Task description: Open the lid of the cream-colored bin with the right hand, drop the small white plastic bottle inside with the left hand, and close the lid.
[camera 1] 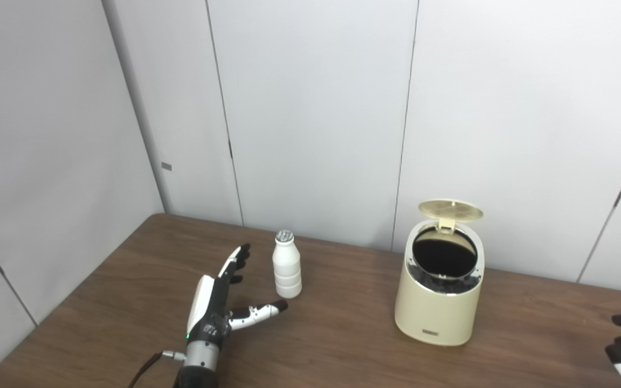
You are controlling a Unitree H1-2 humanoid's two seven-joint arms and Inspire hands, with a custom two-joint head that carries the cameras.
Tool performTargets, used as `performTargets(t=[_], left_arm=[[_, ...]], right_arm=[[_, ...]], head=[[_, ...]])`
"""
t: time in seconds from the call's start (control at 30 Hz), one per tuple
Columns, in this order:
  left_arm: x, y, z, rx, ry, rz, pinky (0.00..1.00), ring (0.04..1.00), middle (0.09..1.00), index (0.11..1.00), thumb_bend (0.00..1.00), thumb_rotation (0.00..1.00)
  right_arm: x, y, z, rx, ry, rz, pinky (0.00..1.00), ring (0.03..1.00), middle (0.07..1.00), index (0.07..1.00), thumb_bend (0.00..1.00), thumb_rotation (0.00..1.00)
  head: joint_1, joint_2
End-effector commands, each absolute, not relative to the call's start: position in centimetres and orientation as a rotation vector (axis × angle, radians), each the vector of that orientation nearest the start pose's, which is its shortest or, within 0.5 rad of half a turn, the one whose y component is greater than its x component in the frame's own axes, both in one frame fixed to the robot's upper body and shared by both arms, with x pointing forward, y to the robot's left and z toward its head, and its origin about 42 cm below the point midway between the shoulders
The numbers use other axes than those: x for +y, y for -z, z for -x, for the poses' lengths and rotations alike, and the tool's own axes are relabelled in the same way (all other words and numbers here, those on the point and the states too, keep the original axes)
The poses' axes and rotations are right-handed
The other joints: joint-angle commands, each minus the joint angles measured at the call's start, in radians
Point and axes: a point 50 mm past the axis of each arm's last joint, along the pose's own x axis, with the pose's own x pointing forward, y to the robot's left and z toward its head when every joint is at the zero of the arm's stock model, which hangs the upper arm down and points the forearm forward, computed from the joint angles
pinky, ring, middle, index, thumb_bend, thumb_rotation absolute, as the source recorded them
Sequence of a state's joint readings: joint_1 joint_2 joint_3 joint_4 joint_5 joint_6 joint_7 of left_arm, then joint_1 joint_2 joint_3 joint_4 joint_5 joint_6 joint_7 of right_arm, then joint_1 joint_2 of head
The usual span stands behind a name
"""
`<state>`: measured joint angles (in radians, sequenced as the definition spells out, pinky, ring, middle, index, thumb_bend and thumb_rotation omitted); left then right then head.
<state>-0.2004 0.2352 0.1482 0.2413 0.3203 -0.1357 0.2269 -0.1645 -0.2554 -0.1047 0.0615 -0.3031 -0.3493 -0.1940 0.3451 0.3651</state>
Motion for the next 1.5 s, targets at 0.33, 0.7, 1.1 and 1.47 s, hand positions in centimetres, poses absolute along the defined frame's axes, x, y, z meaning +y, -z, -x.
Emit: performTargets(t=[0.33,0.7,1.1,1.47], left_arm=[[32.8,-15.9,-37.7,-0.177,-0.24,-0.636,0.76,0.847,0.861,0.894,0.99,0.22],[31.6,-17.8,-39.7,-0.205,-0.219,-0.687,0.69,0.798,0.84,0.877,1.0,0.26],[30.8,-19.0,-40.7,-0.231,-0.234,-0.71,0.66,0.773,0.817,0.867,1.0,0.24],[30.6,-19.2,-41.8,-0.326,-0.452,-0.712,0.43,0.499,0.507,0.529,0.59,0.02]], right_arm=[[-31.0,-19.3,-33.1,-0.566,0.204,0.508,0.38,0.572,0.661,0.601,0.56,0.65],[-30.6,-19.5,-32.9,-0.571,0.201,0.517,0.4,0.587,0.661,0.611,0.54,0.66],[-30.5,-20.1,-32.8,-0.561,0.217,0.512,0.4,0.585,0.658,0.607,0.46,0.58],[-30.0,-20.7,-32.4,-0.571,0.212,0.505,0.38,0.557,0.645,0.591,0.41,0.53]], head=[[-0.015,0.005],[-0.023,0.006],[-0.024,0.004],[-0.036,0.006]])
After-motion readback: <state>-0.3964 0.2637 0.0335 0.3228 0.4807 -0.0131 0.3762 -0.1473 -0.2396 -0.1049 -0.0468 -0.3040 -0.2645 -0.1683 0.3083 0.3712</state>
